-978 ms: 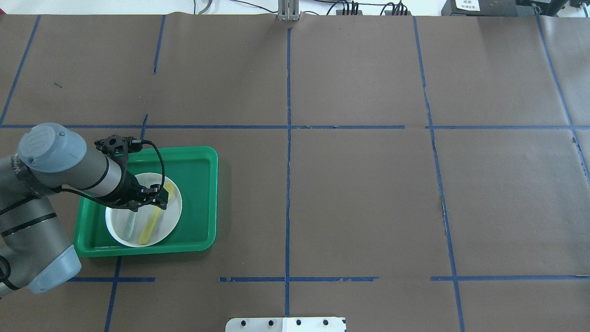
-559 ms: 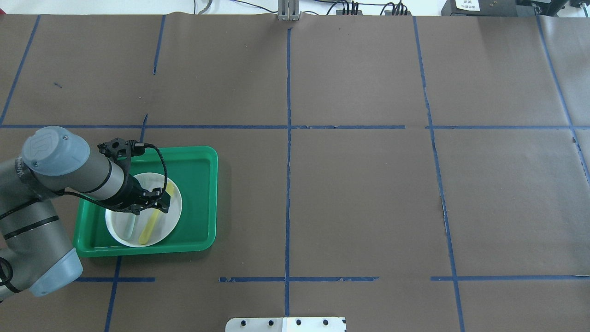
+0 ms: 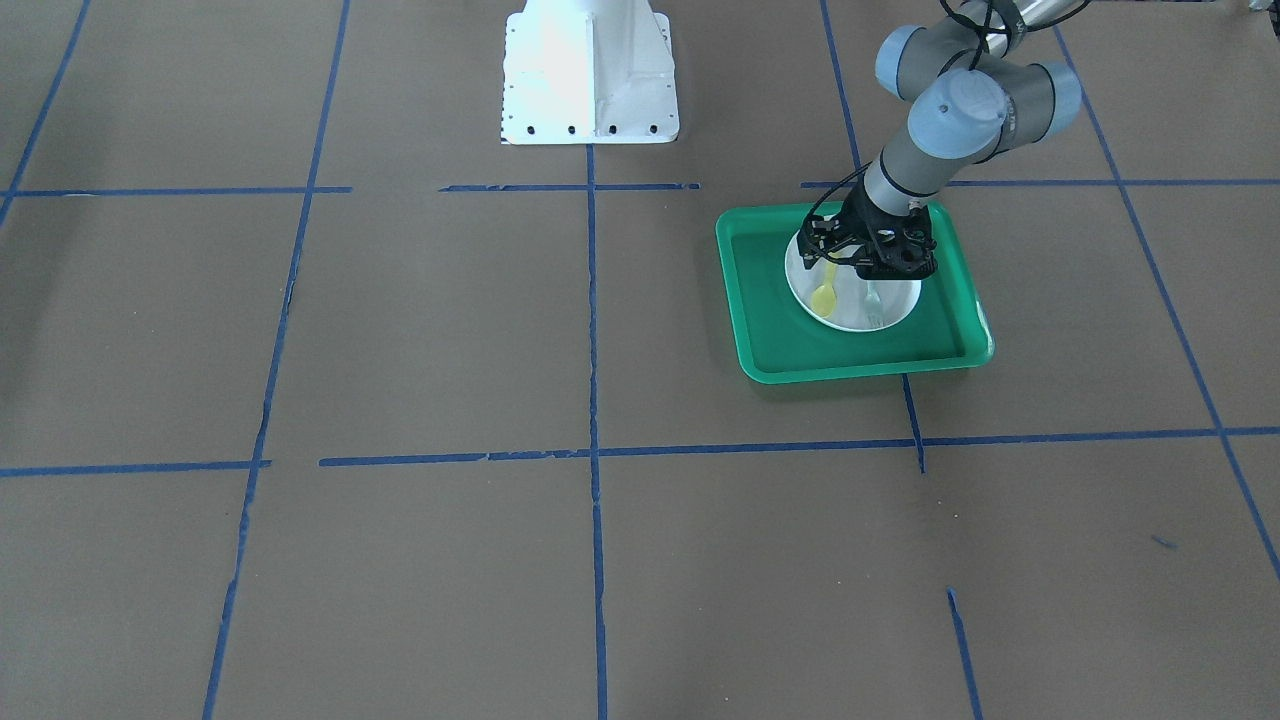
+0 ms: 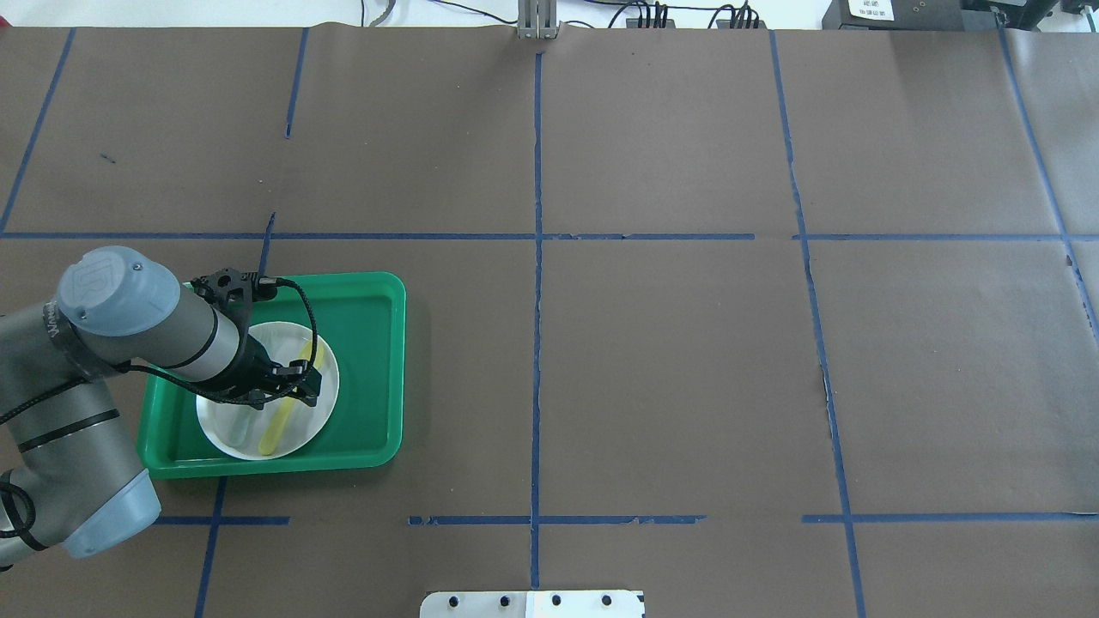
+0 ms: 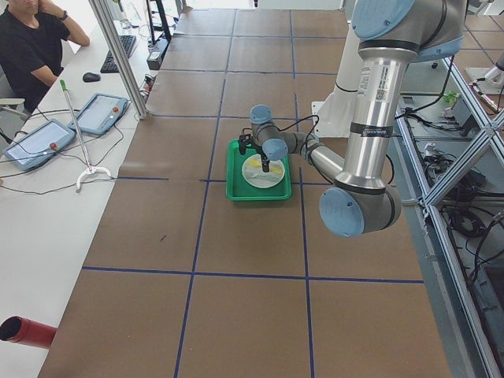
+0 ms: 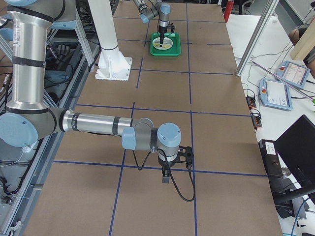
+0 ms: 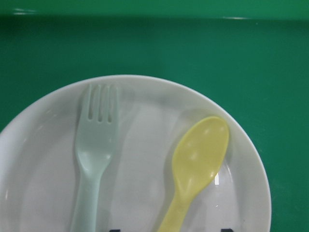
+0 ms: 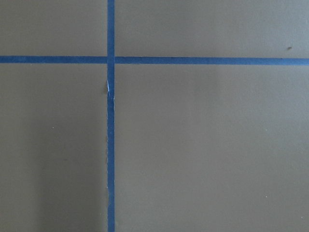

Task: Place spoon
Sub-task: 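Lower the left gripper and close it on the yellow spoon's handle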

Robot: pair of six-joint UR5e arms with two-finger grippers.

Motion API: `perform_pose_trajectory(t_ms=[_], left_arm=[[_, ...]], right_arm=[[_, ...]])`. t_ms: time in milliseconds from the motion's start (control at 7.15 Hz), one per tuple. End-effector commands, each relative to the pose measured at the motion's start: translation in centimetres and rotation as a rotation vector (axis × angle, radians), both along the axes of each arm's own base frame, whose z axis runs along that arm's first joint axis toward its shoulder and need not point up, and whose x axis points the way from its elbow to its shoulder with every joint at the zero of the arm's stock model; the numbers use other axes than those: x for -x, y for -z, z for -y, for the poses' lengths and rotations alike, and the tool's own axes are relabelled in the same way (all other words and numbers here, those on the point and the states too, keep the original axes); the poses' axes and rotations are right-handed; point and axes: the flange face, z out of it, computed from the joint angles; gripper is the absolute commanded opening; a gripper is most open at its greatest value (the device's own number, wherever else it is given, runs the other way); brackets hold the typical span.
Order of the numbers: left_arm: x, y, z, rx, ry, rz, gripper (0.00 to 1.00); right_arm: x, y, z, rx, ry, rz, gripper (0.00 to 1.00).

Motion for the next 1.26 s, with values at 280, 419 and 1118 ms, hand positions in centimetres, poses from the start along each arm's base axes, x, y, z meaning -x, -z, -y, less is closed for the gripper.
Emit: perform_pose_trajectory(t_ms=[280,419,1118], left_arm=[[-0.08,0.16,-0.06,-0.002,-0.002,-0.003,0.57],[0.05,0.43,-0.15,-0.004,-0.002,-0.006,0.50],[-0.05,0.06,-0.17,-0.003,-0.003,-0.001,0.43]], right_arm=[[0.00,0.00,0.00,0.000,0.000,0.000,1.00],[0.00,0.00,0.00,0.000,0.000,0.000,1.00],[0.00,0.00,0.00,0.000,0.000,0.000,1.00]])
